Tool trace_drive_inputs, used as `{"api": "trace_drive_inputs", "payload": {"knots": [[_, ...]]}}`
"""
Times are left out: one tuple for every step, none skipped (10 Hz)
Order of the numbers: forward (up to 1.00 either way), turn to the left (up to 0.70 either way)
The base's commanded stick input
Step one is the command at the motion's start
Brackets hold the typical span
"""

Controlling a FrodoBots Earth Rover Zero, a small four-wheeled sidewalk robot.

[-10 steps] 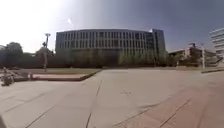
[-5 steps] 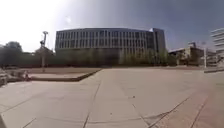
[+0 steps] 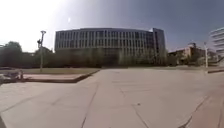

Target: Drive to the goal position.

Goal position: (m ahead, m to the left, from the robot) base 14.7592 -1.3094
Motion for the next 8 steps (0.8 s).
{"api": "trace_drive_inputs", "payload": {"knots": [[0.70, 0.00], [0.70, 0.00], [0.70, 0.00], [0.70, 0.00], [0.70, 0.00], [0.70, 0.00], [0.70, 0.00], [0.70, 0.00]]}}
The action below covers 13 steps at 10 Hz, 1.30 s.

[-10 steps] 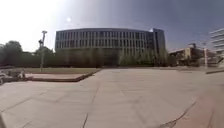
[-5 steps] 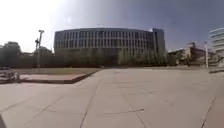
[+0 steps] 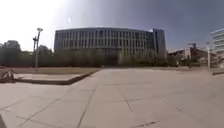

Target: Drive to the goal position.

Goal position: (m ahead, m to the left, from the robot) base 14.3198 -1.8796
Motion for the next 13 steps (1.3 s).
{"api": "trace_drive_inputs", "payload": {"knots": [[0.70, 0.00], [0.70, 0.00], [0.70, 0.00], [0.70, 0.00], [0.70, 0.00], [0.70, 0.00], [0.70, 0.00], [0.70, 0.00], [0.70, 0.00], [0.70, 0.00], [0.70, 0.00], [0.70, 0.00], [0.70, 0.00]]}}
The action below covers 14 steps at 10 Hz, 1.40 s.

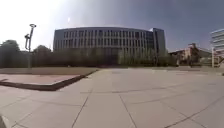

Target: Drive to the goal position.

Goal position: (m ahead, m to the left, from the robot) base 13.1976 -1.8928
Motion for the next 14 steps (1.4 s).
{"api": "trace_drive_inputs", "payload": {"knots": [[0.70, 0.00], [0.70, 0.00], [0.70, 0.00], [0.70, 0.00], [0.70, 0.00], [0.70, 0.00], [0.70, 0.00], [0.70, 0.00], [0.70, 0.00], [0.70, 0.00], [0.70, 0.00], [0.70, 0.00], [0.70, 0.00], [0.70, 0.00]]}}
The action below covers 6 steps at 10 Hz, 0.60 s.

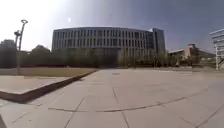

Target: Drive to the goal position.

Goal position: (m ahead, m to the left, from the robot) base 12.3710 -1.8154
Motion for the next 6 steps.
{"api": "trace_drive_inputs", "payload": {"knots": [[0.70, 0.00], [0.70, 0.00], [0.70, 0.00], [0.70, 0.00], [0.70, 0.00], [0.70, 0.00]]}}
